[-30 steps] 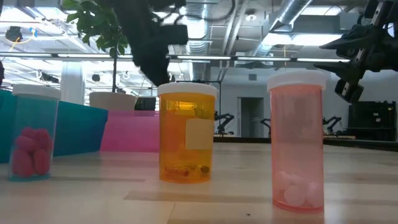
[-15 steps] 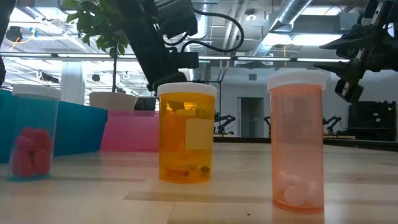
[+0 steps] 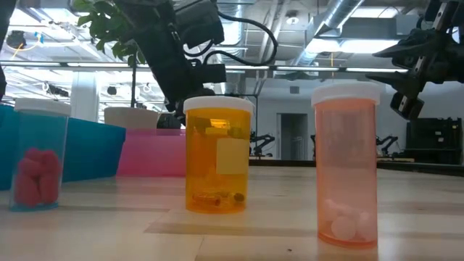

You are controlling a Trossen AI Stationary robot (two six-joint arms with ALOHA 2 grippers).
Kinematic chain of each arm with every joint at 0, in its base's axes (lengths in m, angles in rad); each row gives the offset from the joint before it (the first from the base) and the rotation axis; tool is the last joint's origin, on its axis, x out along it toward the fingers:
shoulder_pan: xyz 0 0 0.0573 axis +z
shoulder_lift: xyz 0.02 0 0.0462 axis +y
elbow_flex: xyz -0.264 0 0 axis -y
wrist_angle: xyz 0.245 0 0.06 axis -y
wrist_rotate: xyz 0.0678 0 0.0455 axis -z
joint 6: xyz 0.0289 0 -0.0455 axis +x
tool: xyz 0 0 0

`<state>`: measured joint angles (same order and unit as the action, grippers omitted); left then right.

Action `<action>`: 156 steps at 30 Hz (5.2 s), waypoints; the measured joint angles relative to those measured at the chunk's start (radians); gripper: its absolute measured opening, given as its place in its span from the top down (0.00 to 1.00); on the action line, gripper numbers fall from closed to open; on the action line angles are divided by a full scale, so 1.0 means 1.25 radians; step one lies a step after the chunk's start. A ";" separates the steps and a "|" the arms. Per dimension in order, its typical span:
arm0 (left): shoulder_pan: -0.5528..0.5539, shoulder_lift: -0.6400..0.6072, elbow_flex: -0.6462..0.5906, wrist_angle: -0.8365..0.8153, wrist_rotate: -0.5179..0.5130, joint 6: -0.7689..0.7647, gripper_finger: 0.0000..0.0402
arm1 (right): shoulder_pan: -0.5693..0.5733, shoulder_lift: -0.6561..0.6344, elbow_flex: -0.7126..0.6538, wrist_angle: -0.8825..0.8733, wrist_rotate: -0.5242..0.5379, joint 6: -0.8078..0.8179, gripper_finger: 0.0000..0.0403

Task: Pick and place medicine bottles into bin by pill shape (circle, oval)
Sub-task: Put the yellow tablet bottle into the red bin, then put the red tablet bottle into the red bin

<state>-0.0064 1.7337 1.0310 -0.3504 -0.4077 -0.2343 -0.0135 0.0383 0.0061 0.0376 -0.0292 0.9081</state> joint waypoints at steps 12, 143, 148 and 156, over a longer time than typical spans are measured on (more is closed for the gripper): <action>0.000 -0.041 -0.001 -0.005 0.049 -0.022 0.41 | 0.000 0.000 0.000 0.000 -0.001 0.000 0.59; 0.100 -0.339 -0.254 -0.079 -0.051 -0.169 0.70 | 0.000 0.006 0.000 -0.019 0.003 -0.043 0.59; 0.133 -0.339 -0.296 -0.002 -0.013 -0.168 0.70 | 0.000 0.006 0.000 -0.019 0.003 -0.043 0.59; 0.138 -0.339 -0.306 0.005 -0.016 -0.178 0.70 | 0.000 0.006 0.000 -0.019 0.003 -0.042 0.59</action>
<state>0.1658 1.3102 0.6491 -0.3446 -0.4271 -0.4567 -0.0139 0.0459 0.0063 0.0139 -0.0257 0.8550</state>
